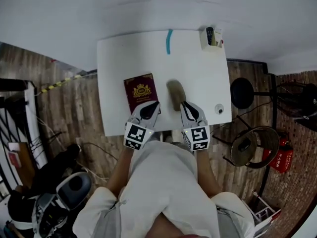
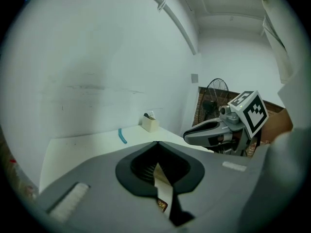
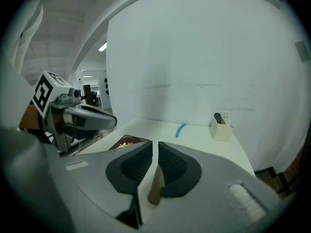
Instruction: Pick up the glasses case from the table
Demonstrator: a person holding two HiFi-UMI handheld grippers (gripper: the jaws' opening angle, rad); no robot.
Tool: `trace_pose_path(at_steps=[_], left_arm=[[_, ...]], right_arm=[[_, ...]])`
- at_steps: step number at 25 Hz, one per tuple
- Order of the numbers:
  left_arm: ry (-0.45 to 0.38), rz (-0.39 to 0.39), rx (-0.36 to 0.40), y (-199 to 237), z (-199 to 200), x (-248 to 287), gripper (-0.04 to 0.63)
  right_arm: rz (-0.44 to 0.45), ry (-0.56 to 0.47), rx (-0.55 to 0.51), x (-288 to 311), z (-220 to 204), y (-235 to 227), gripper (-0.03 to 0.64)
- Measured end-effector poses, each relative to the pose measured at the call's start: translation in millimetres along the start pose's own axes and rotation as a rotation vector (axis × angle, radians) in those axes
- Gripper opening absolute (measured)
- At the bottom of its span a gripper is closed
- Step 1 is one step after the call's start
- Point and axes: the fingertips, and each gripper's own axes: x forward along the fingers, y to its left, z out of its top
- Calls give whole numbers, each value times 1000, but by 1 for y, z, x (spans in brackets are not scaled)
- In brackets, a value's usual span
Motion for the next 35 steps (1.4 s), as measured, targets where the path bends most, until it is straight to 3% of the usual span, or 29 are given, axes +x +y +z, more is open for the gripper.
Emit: trace_pose_path(at_steps=[11, 18, 26, 35], left_arm=[[75, -126, -12, 15, -26, 33, 18], [123, -165, -18, 13, -42, 49, 18], [163, -154, -20, 8, -52, 64, 18], [202, -107, -45, 8, -59, 77, 18]], right_arm=[[-82, 145, 28, 40, -41, -13, 121], [-69, 212, 15, 60, -60, -18, 190], [-40, 319, -28, 81, -95, -27, 297], [17, 372, 24, 97, -116, -30, 374]])
